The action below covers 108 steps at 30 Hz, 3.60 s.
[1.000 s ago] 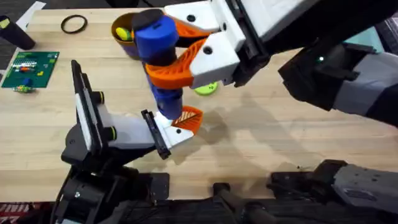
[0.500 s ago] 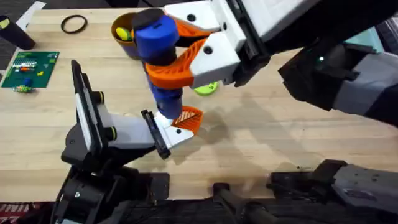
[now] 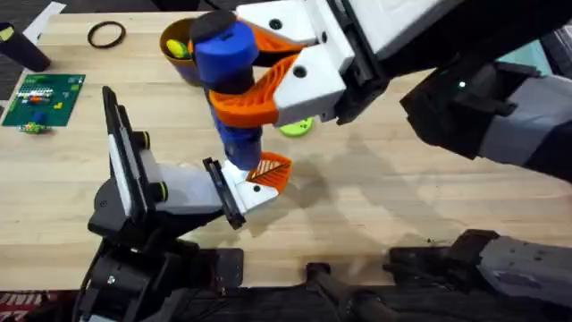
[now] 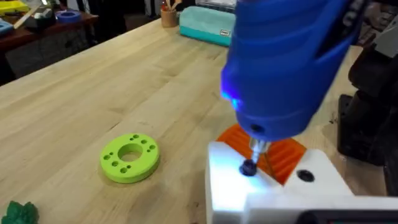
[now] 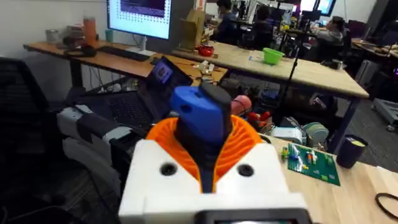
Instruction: Pick up the gripper from the table and insert it into the empty holder that is missing its gripper. Then pick up a screw, insert it into the mounting hole, and use the screwdriver to tighten it. Finally, clean up the table by picking up the vegetable and placing it into the bucket.
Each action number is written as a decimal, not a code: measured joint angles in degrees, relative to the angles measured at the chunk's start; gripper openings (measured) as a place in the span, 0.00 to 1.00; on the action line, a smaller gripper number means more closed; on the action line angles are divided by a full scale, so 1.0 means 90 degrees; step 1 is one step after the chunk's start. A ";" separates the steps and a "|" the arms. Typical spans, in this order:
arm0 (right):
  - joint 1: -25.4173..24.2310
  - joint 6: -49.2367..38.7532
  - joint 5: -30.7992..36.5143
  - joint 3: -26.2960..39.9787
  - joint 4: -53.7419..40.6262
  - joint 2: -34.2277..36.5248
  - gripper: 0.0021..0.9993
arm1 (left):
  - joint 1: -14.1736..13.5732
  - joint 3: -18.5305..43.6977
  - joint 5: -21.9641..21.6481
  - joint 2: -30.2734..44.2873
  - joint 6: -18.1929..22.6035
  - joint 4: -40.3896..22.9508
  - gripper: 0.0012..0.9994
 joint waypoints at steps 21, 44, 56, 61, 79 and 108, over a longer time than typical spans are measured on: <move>0.0000 -0.0272 0.0002 0.0002 -0.0252 0.0000 0.06 | 0.0000 0.0000 0.0000 0.0000 0.0000 0.0000 0.01; 0.0209 -0.0457 0.0015 0.0002 -0.0331 0.0000 0.06 | 0.0000 0.0000 0.0000 0.0000 -0.0002 0.0000 0.01; 0.0209 -0.0554 0.0073 0.0004 -0.0357 0.0000 0.06 | 0.0000 0.0000 -0.0004 0.0000 -0.0002 -0.0001 0.01; 0.0209 -0.0556 0.0075 0.0005 -0.0361 0.0000 0.06 | 0.0000 0.0000 -0.0002 0.0000 -0.0002 -0.0002 0.01; 0.0209 -0.0200 0.0070 0.0005 -0.0005 0.0001 0.06 | 0.0000 0.0000 0.0001 0.0000 0.0000 0.0000 0.01; 0.0114 -0.0413 0.0168 0.0039 -0.0551 0.0000 0.06 | 0.0000 0.0000 0.0019 0.0000 -0.0005 -0.0004 0.01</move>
